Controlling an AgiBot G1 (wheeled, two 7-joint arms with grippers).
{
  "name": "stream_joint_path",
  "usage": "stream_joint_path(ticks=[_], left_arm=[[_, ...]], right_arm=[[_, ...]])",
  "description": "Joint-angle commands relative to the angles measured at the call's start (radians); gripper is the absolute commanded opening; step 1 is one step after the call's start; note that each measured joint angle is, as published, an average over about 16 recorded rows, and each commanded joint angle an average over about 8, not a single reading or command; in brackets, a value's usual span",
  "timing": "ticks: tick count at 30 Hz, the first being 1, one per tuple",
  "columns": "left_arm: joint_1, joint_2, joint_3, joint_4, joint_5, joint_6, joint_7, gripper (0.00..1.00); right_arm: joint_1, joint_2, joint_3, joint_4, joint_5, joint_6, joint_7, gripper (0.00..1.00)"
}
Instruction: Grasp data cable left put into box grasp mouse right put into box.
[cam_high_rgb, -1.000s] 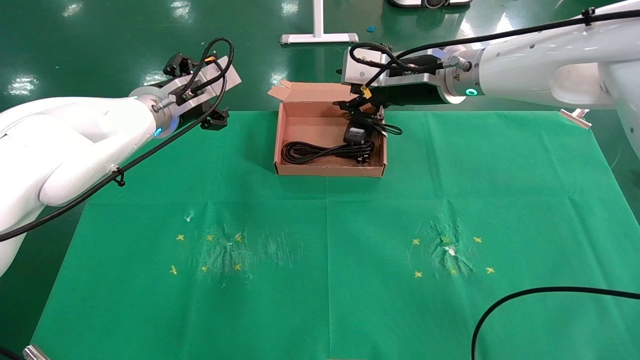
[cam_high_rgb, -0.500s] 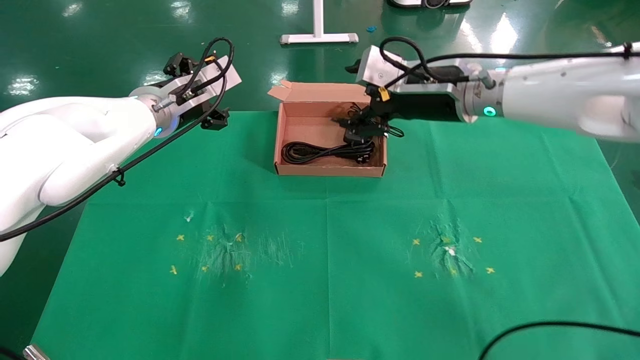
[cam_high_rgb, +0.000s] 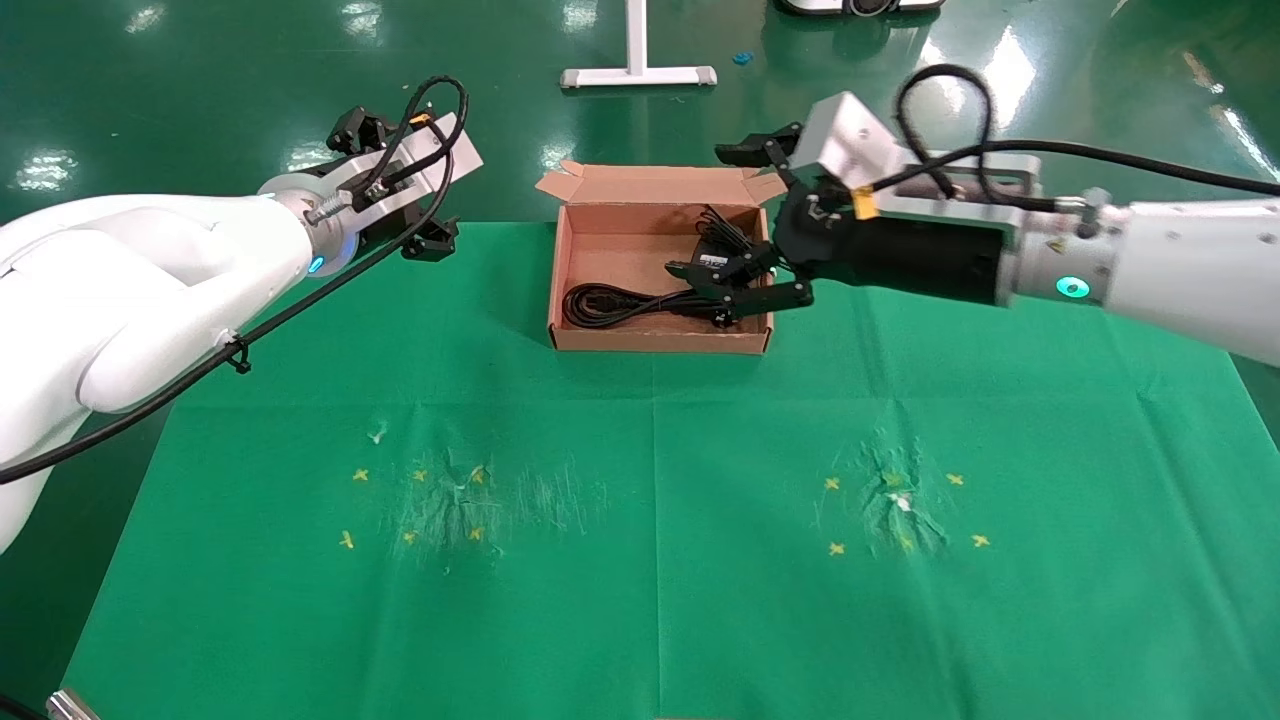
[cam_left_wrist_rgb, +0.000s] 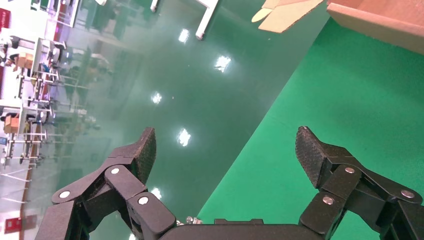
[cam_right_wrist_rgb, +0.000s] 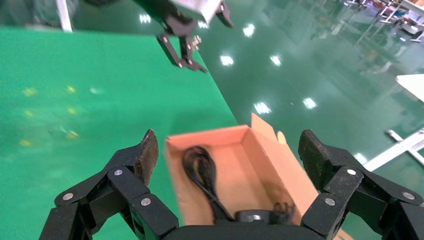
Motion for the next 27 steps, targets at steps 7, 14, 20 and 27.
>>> stream_joint_path(ticks=[7,14,20,27], left_arm=[[0.055,-0.054,-0.078,-0.031,-0.206,0.088,0.103,1.0],[0.116,-0.115,-0.165,-0.065,-0.437,0.186,0.219,1.0],[0.169,-0.167,-0.24,-0.095,-0.634,0.271,0.317,1.0],[0.217,-0.215,-0.309,-0.122,-0.815,0.348,0.408,1.0]], right_arm=[[-0.106,0.097,0.054,0.146,0.102,-0.068,0.1,1.0],[-0.2,0.182,0.101,0.275,0.192,-0.128,0.188,1.0],[-0.28,0.254,0.141,0.385,0.269,-0.18,0.263,1.0],[-0.353,0.321,0.178,0.486,0.339,-0.227,0.332,1.0]])
